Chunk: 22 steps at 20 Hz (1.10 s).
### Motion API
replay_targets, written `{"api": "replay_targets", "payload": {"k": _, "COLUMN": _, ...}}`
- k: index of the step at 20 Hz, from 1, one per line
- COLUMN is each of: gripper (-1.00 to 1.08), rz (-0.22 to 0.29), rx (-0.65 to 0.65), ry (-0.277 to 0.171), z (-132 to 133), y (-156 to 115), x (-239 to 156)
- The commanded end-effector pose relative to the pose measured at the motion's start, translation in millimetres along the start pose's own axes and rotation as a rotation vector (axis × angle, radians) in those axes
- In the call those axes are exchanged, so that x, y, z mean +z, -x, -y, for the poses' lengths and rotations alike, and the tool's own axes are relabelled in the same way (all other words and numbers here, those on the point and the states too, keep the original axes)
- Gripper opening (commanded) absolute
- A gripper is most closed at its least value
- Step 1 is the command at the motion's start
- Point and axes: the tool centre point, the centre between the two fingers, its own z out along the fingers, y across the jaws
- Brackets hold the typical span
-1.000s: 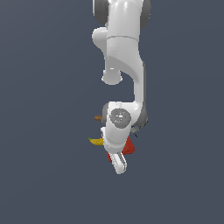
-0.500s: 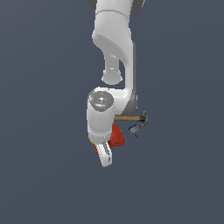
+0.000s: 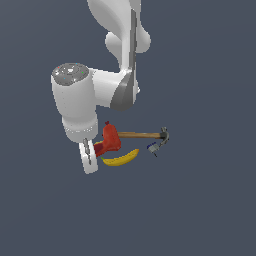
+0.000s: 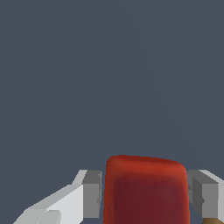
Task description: Pick up a designated object from a clutter of objects.
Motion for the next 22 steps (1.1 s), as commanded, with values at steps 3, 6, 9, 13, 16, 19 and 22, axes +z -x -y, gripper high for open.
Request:
{"api": "replay_targets", "payload": {"k": 3, "gripper": -1.0, "rz": -0.001, "rx": 0.0, "ry": -0.004, "z": -20, "y": -38, "x": -42}}
{"api": "replay_targets", "payload": {"k": 6, "gripper": -1.0, "rz": -0.001, "rx": 0.0, "ry": -0.004, "z": -33, "y": -62, "x": -68}}
{"api": "replay_targets", "payload": {"k": 9, "gripper": -1.0, "rz": -0.001, "rx": 0.0, "ry": -0.004, "z": -45, "y": -86, "x": -93}}
{"api": "replay_targets", "payload": {"k": 13, "gripper": -1.0, "rz": -0.002, "rx": -0.001, "ry": -0.003, "z": -58, "y": -113, "x": -121}}
{"api": "replay_targets", "payload": {"k": 16, "gripper": -1.0, "rz": -0.003, "rx": -0.001, "ry": -0.003, "z": -65, "y": -128, "x": -136}}
{"api": "replay_targets", "payload": {"k": 19, "gripper": -1.0, "rz": -0.003, "rx": -0.001, "ry": -0.003, "z": -69, "y": -139, "x": -146}}
{"api": "replay_targets", "payload": {"k": 22, "gripper": -1.0, "rz": -0.003, "rx": -0.001, "ry": -0.002, "z": -72, "y": -145, "x": -152}}
